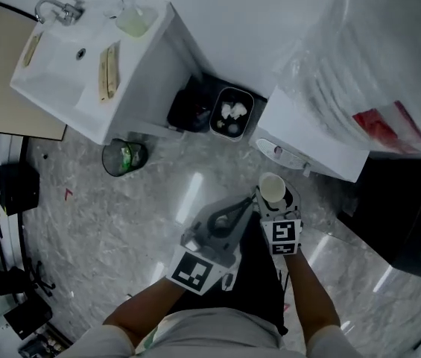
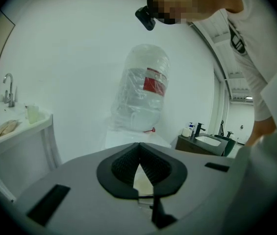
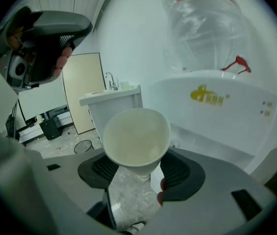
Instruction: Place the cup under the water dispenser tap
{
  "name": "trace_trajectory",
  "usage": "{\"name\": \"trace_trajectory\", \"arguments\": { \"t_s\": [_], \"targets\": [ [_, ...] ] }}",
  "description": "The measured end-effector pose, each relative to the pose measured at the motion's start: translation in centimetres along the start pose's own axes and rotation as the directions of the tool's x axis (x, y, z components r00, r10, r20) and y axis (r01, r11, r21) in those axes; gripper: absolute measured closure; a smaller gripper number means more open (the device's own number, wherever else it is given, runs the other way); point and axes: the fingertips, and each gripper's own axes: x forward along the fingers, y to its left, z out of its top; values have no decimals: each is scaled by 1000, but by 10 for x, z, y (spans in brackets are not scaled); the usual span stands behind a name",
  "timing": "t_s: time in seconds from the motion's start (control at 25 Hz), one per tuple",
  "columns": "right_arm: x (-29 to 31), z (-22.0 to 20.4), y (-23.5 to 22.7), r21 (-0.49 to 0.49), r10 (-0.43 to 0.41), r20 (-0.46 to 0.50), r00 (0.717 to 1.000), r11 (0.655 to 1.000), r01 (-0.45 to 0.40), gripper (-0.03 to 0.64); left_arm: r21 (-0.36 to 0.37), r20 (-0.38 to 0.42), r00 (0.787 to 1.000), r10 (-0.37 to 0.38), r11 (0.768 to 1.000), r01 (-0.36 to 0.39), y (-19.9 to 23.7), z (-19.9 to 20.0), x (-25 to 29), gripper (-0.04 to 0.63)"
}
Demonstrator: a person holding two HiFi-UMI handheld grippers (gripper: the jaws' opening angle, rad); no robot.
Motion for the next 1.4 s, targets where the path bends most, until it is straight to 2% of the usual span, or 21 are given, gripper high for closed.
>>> {"name": "trace_trajectory", "arguments": {
  "t_s": [0.08,0.2,0.24,0.48,0.76,1.08,1.4],
  "targets": [
    [25,-22,-7,6,-16,-14,1000,1000,16,348,20,-32,999,-26,999,26,8,-21,7,589],
    [64,-58,-17,22,-37,-39,999,999,38,348,117,-125,988,-86,988,101,19,-59,14,589],
    [76,-72,-21,26,-43,-50,998,999,44,347,127,-140,986,-93,986,111,24,-71,17,589],
    [144,-136,-59,31,-101,-110,989,994,105,348,89,-142,988,-67,993,80,56,-116,33,589],
    [194,-167,-92,32,-185,-116,976,981,190,347,103,-194,980,-53,992,74,79,-157,28,589],
    [212,-186,-103,14,-185,-137,973,982,189,347,87,-204,979,-25,995,44,92,-173,25,589],
    [192,-179,-95,53,-131,-192,973,988,143,318,76,-192,981,-23,996,38,82,-153,18,589]
  ]
}}
